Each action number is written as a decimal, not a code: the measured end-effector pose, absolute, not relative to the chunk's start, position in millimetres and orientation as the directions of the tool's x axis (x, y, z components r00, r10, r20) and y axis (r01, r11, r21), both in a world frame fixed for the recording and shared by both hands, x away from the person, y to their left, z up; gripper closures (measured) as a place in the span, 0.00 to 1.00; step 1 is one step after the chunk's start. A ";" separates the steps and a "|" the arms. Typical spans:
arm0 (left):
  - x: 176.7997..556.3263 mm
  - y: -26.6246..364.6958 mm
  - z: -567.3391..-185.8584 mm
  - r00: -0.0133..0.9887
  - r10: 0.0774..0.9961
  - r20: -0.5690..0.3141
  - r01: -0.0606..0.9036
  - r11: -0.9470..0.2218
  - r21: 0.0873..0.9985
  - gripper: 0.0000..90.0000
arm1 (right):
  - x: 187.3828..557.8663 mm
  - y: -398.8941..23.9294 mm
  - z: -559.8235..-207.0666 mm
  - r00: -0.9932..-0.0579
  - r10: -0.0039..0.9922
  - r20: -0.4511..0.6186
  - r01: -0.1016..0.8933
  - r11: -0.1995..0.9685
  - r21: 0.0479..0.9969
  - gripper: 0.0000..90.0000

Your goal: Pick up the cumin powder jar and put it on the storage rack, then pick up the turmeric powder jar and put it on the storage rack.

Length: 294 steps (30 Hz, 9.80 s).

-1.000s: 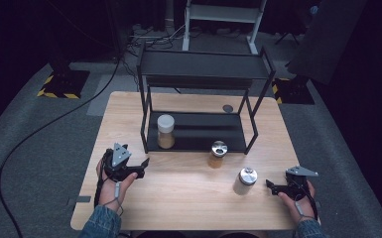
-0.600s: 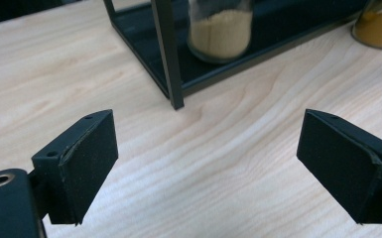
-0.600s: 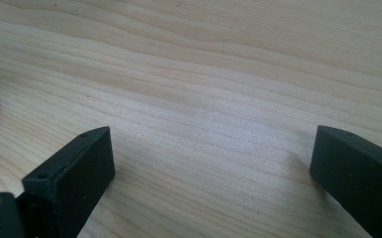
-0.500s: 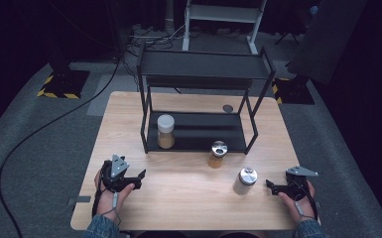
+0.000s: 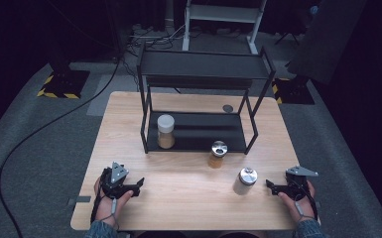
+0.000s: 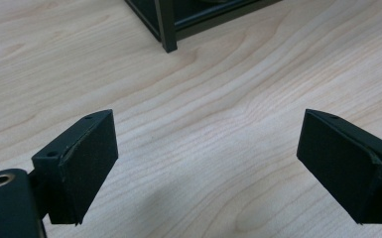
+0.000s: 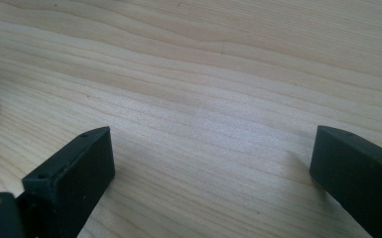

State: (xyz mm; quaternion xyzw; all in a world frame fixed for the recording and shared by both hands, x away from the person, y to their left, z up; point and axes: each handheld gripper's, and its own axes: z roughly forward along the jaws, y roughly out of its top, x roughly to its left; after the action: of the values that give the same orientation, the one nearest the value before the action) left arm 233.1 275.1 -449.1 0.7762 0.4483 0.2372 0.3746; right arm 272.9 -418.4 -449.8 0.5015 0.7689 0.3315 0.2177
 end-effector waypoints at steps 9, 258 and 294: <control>234.8 275.4 -454.4 0.480 0.877 0.005 0.563 -0.313 0.765 0.10 | 272.9 -418.4 -449.8 -0.402 0.916 -0.002 0.627 0.277 0.728 0.04; 248.2 269.6 -447.8 0.480 0.877 -0.009 0.630 -0.338 0.700 0.06 | 416.8 -180.2 -290.2 -0.638 0.770 -0.005 0.652 0.544 0.528 0.35; 248.4 270.0 -448.3 0.479 0.878 -0.013 0.630 -0.333 0.701 0.06 | 474.7 -114.1 -291.3 -0.678 0.734 -0.052 0.612 0.601 0.514 0.40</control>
State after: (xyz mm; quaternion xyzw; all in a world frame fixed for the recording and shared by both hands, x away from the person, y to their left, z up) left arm 248.4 270.0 -448.3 0.7946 0.4744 0.1881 0.3290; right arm 474.7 -114.1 -291.3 0.3799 0.8853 0.2347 0.1301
